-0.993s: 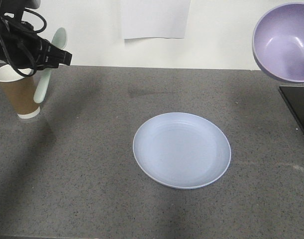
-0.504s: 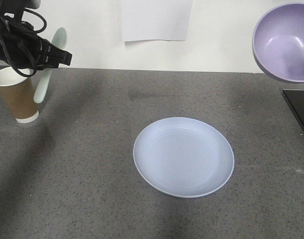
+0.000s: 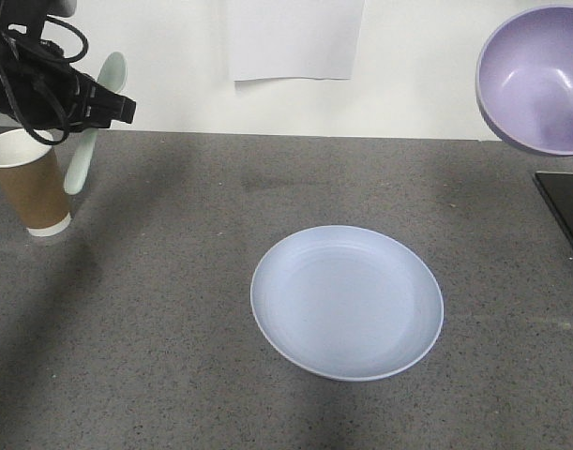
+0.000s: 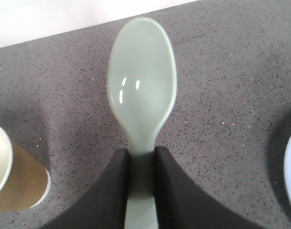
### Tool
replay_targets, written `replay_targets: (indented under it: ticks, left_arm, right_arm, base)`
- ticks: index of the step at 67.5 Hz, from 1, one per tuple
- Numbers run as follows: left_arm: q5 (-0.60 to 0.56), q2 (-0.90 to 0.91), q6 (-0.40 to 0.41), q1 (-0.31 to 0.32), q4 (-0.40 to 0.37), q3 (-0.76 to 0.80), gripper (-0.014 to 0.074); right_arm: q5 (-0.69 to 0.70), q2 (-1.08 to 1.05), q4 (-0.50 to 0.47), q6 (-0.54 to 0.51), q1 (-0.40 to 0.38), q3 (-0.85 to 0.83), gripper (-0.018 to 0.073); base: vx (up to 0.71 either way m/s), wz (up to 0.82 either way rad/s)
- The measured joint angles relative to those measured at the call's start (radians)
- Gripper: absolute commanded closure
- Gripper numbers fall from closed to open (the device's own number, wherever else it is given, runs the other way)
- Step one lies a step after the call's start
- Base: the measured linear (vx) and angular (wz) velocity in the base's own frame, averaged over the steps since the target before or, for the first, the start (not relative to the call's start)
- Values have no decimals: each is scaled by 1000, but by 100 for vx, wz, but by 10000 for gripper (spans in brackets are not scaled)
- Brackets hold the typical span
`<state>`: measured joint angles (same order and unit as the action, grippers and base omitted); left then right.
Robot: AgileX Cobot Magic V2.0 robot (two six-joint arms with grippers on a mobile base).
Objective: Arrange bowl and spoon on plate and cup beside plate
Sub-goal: 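Hold spoon and bowl while approaching the light blue plate, then move the lilac bowl with the right gripper over the plate and lower it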
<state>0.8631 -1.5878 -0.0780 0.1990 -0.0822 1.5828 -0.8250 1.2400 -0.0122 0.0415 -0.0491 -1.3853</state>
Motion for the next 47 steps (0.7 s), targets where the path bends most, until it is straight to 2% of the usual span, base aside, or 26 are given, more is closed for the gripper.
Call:
replay_targets:
  ticks: [47]
  left_arm:
    - [0, 0, 0, 0, 0, 0, 603]
  right_arm:
    - [0, 0, 0, 0, 0, 0, 562]
  base:
    - [0, 0]
